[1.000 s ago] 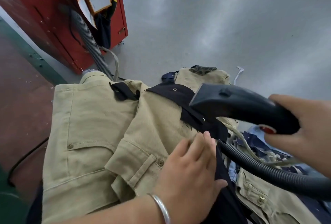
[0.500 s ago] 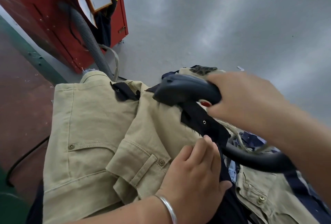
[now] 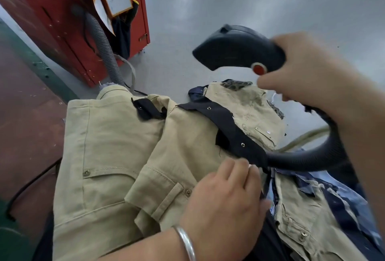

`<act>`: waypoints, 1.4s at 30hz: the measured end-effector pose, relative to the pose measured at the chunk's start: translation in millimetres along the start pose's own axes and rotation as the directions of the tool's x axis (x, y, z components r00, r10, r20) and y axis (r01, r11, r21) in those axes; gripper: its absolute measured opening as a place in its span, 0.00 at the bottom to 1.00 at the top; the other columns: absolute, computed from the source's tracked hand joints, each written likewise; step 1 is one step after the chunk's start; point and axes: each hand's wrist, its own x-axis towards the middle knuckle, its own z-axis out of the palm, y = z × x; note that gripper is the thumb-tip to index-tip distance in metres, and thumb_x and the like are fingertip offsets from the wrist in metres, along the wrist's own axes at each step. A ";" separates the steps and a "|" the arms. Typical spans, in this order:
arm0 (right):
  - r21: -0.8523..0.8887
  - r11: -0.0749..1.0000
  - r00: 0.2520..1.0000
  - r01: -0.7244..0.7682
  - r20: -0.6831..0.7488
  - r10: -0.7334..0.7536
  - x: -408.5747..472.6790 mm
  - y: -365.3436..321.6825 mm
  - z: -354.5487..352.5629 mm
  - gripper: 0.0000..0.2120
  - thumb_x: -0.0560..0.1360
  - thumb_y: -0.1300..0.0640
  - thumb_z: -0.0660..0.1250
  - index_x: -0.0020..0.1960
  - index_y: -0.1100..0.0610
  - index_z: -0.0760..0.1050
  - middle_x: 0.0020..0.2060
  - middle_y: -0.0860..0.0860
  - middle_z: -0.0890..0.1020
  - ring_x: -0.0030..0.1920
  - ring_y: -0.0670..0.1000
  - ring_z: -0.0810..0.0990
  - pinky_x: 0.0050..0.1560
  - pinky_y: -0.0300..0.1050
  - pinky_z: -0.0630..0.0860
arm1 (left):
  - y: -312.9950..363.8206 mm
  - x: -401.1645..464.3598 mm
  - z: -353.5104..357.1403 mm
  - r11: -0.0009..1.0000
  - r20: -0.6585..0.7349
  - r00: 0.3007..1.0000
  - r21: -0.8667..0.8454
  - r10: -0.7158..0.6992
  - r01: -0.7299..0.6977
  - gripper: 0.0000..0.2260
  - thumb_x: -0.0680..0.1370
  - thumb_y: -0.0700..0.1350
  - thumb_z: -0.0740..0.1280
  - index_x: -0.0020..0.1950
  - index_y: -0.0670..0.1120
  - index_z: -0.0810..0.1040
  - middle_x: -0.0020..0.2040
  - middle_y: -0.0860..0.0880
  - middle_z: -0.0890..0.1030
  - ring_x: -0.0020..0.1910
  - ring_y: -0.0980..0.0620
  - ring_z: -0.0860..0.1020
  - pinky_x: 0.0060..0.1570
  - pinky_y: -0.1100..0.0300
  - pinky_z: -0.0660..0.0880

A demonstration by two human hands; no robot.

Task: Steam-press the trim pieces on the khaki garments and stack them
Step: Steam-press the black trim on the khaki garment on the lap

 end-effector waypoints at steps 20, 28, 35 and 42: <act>-0.041 0.986 0.986 -0.163 -0.029 0.162 -79.2 41.9 -13.3 0.19 0.57 0.38 0.64 0.48 0.41 0.75 0.29 0.44 0.79 0.22 0.55 0.78 0.28 0.59 0.80 | 1.2 15.3 11.3 0.946 0.162 0.964 0.282 -0.211 0.159 0.27 0.65 0.52 0.75 0.56 0.35 0.81 0.57 0.39 0.80 0.53 0.43 0.79 0.53 0.54 0.77; -0.057 0.990 0.991 -0.129 0.012 0.130 -87.7 40.6 -12.3 0.17 0.57 0.39 0.64 0.44 0.41 0.74 0.31 0.42 0.79 0.23 0.54 0.76 0.30 0.53 0.80 | 7.8 18.0 10.9 0.967 0.210 0.966 0.235 -0.151 0.100 0.19 0.66 0.50 0.74 0.51 0.38 0.82 0.52 0.41 0.78 0.48 0.45 0.76 0.47 0.56 0.76; -0.224 0.972 0.986 -0.075 0.130 0.106 -90.7 19.0 -7.9 0.14 0.56 0.44 0.64 0.41 0.35 0.70 0.32 0.34 0.78 0.20 0.46 0.72 0.25 0.50 0.75 | 12.3 7.7 23.2 0.925 0.240 0.964 0.380 -0.112 0.013 0.32 0.72 0.60 0.66 0.67 0.37 0.74 0.62 0.37 0.77 0.58 0.43 0.76 0.56 0.53 0.75; -0.414 0.910 0.958 0.001 0.260 0.118 -71.4 -7.9 7.5 0.09 0.65 0.45 0.68 0.38 0.44 0.68 0.26 0.44 0.72 0.29 0.43 0.70 0.28 0.41 0.62 | 19.1 5.0 33.8 0.921 0.278 0.960 0.383 -0.039 -0.073 0.25 0.75 0.54 0.59 0.66 0.42 0.76 0.61 0.39 0.79 0.56 0.48 0.78 0.54 0.60 0.75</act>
